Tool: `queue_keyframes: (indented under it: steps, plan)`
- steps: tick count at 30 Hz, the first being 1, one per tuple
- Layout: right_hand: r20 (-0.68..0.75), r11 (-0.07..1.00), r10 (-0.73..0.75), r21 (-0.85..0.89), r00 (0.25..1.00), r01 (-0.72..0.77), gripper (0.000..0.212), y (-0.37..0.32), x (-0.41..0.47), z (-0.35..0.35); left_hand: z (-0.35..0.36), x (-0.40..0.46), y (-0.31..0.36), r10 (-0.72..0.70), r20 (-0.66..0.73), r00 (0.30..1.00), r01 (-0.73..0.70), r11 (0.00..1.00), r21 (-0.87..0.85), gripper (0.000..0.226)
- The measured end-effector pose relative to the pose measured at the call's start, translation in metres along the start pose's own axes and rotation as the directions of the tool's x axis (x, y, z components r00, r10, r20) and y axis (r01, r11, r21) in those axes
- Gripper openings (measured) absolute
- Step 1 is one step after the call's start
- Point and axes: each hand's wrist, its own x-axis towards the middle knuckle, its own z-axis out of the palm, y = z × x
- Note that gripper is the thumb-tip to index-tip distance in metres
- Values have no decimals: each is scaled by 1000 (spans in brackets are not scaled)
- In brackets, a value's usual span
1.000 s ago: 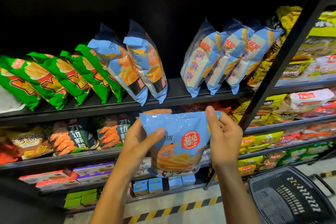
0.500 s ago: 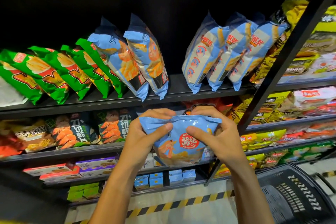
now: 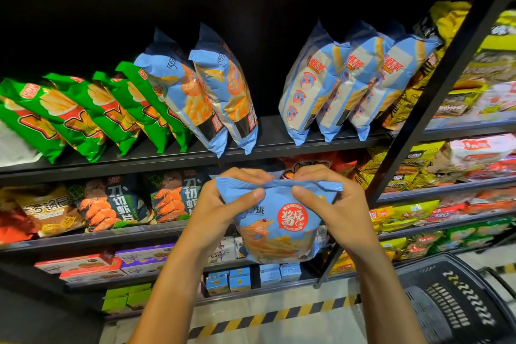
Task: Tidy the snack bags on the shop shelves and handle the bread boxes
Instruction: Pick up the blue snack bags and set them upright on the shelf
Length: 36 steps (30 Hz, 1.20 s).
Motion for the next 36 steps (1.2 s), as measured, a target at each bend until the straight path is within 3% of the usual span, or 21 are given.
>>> queue_keyframes:
  steps: [6,11,12,16,20,21,26,30,31,34,36]
  plan:
    - [-63,975,223,39,973,-221,56,-11,0,4,2,-2,3,-91,-87,992,93,996,19,17]
    - [-213,946,314,150,925,-287,111,-2,3,5,0,-3,8,-220,0,976,219,975,-40,21]
    - [-228,939,331,173,916,-296,112,-1,4,5,2,-3,8,-222,-4,975,222,975,-17,15]
    - [-286,924,375,198,882,-328,100,-4,2,6,8,-2,4,-185,-32,982,186,981,50,29]
    - [-311,927,375,132,873,-351,55,-5,3,6,9,3,4,-139,-6,990,139,985,107,31]
    - [-290,931,365,125,885,-343,53,-6,5,6,8,4,3,-134,-4,991,134,984,116,31]
    - [-126,932,288,266,949,-247,58,-1,6,1,1,5,2,-91,-86,992,100,989,105,34]
    - [69,915,318,239,946,-325,107,21,8,-4,-2,9,8,-54,-173,983,60,998,27,30]
    - [125,919,326,191,937,-345,105,26,6,-4,-2,11,8,-48,-194,980,50,999,7,29]
    - [242,911,343,148,908,-384,74,36,-5,1,1,16,9,-38,-222,974,28,998,-48,30]
    - [173,921,344,127,923,-367,66,41,-5,1,2,18,9,9,-191,982,-9,1000,-3,28]
